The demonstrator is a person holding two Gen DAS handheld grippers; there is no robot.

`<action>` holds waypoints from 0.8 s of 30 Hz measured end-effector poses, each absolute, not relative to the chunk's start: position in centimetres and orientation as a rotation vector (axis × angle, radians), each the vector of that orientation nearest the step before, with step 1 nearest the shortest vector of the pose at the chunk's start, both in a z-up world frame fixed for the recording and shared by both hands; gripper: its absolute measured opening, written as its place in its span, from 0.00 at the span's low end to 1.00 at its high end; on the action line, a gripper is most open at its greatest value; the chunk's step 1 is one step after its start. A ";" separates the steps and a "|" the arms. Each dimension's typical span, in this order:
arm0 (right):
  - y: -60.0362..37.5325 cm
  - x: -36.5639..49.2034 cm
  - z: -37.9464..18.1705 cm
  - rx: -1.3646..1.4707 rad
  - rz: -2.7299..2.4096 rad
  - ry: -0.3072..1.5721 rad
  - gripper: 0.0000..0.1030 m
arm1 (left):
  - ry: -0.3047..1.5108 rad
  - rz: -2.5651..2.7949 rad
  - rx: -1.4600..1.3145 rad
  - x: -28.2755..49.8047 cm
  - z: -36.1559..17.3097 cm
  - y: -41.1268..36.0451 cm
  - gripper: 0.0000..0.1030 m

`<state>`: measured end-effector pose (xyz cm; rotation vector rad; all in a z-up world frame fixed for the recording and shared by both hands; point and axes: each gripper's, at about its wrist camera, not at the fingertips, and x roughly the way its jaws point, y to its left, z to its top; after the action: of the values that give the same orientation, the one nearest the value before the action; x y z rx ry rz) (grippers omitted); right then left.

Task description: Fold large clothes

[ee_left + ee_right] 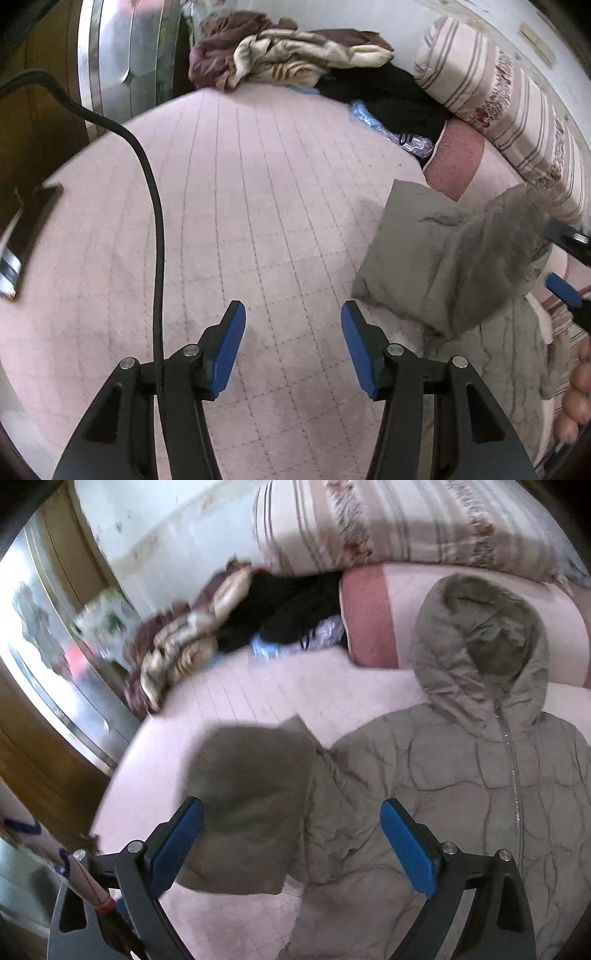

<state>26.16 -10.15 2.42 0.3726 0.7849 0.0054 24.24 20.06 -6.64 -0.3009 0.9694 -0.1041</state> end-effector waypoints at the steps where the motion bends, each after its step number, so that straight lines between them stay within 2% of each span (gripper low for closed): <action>1: -10.2 25.6 2.8 0.379 0.012 0.771 0.96 | 0.976 -0.101 -0.315 24.2 -6.7 20.1 0.51; 7: -9.9 25.5 1.5 0.331 0.002 0.841 0.98 | 0.981 -0.083 -0.320 24.8 -7.1 19.5 0.51; 12: -13.3 23.8 0.1 0.327 -0.110 0.814 0.98 | 0.994 -0.070 -0.289 24.8 -7.7 19.0 0.51; 19: -21.3 22.0 -6.8 0.554 -0.162 1.000 0.97 | 0.991 -0.112 -0.293 24.6 -7.3 18.0 0.51; 24: -19.9 24.4 -8.7 0.706 -0.002 1.009 0.85 | 0.983 -0.123 -0.245 23.9 -6.9 16.5 0.51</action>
<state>24.40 -19.93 -8.72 0.7064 1.0094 -0.0017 23.90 16.45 -6.92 -0.2446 0.9829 -0.1227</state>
